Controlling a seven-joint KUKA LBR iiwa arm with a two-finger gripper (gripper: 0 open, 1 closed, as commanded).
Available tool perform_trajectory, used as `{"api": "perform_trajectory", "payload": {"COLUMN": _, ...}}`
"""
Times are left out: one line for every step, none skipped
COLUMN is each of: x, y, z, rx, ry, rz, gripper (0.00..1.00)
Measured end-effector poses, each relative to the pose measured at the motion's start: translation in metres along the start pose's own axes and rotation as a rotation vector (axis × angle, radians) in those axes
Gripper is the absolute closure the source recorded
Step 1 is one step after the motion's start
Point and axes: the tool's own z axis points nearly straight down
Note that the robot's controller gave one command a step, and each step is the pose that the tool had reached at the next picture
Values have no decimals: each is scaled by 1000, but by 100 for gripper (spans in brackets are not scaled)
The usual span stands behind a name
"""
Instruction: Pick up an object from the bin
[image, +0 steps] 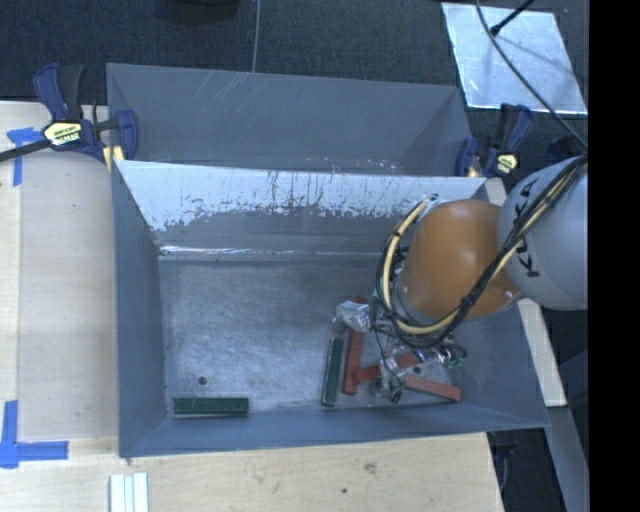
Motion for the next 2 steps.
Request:
{"api": "perform_trajectory", "payload": {"x": -2, "y": 1, "z": -2, "rx": -1, "ry": -5, "rz": 1, "gripper": 100}}
{"api": "perform_trajectory", "payload": {"x": 5, "y": 4, "z": -173, "rx": 4, "ry": -7, "rz": -162, "gripper": 100}}
